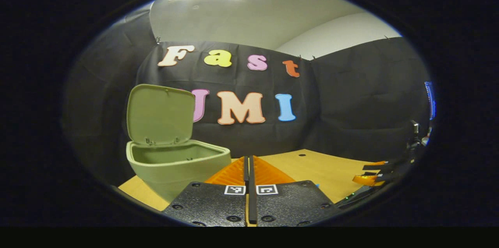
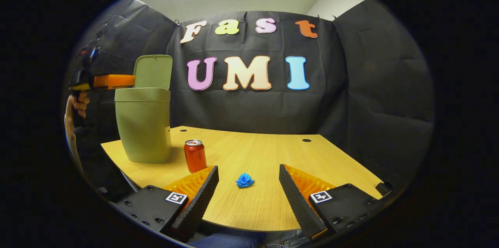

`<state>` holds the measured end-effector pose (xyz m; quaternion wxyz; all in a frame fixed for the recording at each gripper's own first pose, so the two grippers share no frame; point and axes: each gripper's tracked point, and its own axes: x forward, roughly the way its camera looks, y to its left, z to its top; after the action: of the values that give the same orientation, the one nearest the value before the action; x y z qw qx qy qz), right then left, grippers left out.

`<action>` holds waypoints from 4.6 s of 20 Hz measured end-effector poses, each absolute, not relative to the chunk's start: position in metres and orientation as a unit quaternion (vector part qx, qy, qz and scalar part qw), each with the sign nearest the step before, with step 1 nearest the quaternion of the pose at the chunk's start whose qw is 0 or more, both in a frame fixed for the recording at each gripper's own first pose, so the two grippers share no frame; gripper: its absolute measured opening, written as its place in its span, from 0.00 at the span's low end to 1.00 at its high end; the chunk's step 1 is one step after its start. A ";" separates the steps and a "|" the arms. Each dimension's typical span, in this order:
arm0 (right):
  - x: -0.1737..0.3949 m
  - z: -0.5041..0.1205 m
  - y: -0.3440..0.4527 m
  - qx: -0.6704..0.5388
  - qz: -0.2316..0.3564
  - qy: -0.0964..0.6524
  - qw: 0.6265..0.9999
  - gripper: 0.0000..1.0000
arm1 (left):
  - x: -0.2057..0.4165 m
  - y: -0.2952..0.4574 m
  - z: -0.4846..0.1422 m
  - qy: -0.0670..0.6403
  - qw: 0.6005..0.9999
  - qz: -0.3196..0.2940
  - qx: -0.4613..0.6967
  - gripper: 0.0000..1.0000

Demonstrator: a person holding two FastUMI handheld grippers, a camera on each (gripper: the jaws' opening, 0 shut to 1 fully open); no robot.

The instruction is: Press the lid of the desktop garbage bin to open it, pick up the crumpled paper on the desktop and throw it into the bin, then pick up the pop can on the desktop and drop it into the bin, and finally close the garbage bin lid.

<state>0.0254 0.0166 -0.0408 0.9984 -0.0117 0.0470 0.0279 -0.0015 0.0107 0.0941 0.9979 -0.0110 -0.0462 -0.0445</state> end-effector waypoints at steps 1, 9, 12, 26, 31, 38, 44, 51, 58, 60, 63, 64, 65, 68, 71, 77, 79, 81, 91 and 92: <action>0.025 -0.042 0.016 -0.013 0.026 0.048 0.998 0.98 | -0.005 0.001 0.085 -0.045 0.997 -0.057 -0.017 0.00; 0.046 -0.039 0.015 -0.004 0.035 0.060 0.998 0.98 | -0.001 -0.006 0.017 -0.009 0.997 -0.073 -0.020 0.00; 0.064 -0.037 0.014 -0.031 0.038 0.069 0.996 0.98 | 0.007 0.001 0.001 0.008 0.998 -0.066 -0.016 0.01; 0.160 -0.077 0.039 -0.062 0.132 0.214 0.966 0.99 | 0.021 -0.002 -0.026 0.038 0.997 -0.062 0.014 0.96; 0.178 -0.109 0.038 -0.077 0.137 0.298 0.941 0.99 | 0.021 0.010 -0.030 0.047 0.998 -0.046 0.015 1.00; 0.181 -0.135 0.036 -0.085 0.129 0.381 0.912 0.99 | 0.022 0.009 -0.031 0.050 0.998 -0.049 0.008 1.00; 0.179 -0.144 0.041 -0.081 0.136 0.415 0.896 0.92 | 0.022 0.011 -0.028 0.046 0.998 -0.048 0.006 1.00; 0.178 -0.151 0.043 -0.086 0.139 0.426 0.890 0.49 | 0.025 0.026 -0.027 0.044 0.999 -0.026 -0.013 0.96; 0.178 -0.142 0.043 -0.091 0.130 0.415 0.896 0.09 | 0.025 0.027 -0.029 0.049 0.998 -0.026 -0.020 1.00; 0.177 -0.136 0.042 -0.106 0.127 0.411 0.897 0.09 | 0.025 0.026 -0.028 0.049 0.998 -0.026 -0.020 1.00; 0.177 -0.108 0.046 -0.115 0.127 0.390 0.905 0.09 | 0.024 0.023 -0.028 0.046 0.998 -0.028 -0.020 1.00; 0.178 -0.098 0.049 -0.114 0.129 0.380 0.909 0.06 | 0.024 0.022 -0.026 0.046 0.998 -0.031 -0.020 0.96; 0.180 -0.083 0.052 -0.115 0.131 0.369 0.913 0.08 | 0.023 0.020 -0.027 0.046 0.998 -0.034 -0.020 0.96; 0.185 -0.034 0.061 -0.128 0.134 0.333 0.925 0.09 | 0.020 0.016 -0.028 0.050 0.998 -0.041 -0.019 1.00; 0.194 0.019 0.078 -0.158 0.141 0.293 0.932 0.08 | 0.019 0.010 -0.029 0.055 0.997 -0.048 -0.015 1.00; 0.209 0.115 0.144 -0.195 0.182 0.207 0.941 0.08 | 0.015 0.004 -0.033 0.065 0.996 -0.059 -0.010 0.96; 0.210 0.139 0.172 -0.206 0.203 0.187 0.939 0.08 | 0.014 0.005 -0.032 0.064 0.996 -0.058 -0.008 1.00; 0.211 0.156 0.207 -0.210 0.229 0.174 0.934 0.08 | 0.014 0.002 -0.033 0.065 0.996 -0.062 -0.006 0.96; 0.227 0.175 0.353 -0.194 0.351 0.158 0.903 0.08 | 0.013 -0.012 -0.046 0.094 0.992 -0.087 -0.010 0.96; 0.227 0.175 0.364 -0.191 0.358 0.158 0.900 0.08 | 0.012 -0.012 -0.044 0.093 0.992 -0.088 -0.011 0.96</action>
<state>0.2274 0.3637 0.1750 0.9000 -0.1912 0.1584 0.3583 0.0115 -0.0117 -0.0439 0.9917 -0.0106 0.0925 -0.0881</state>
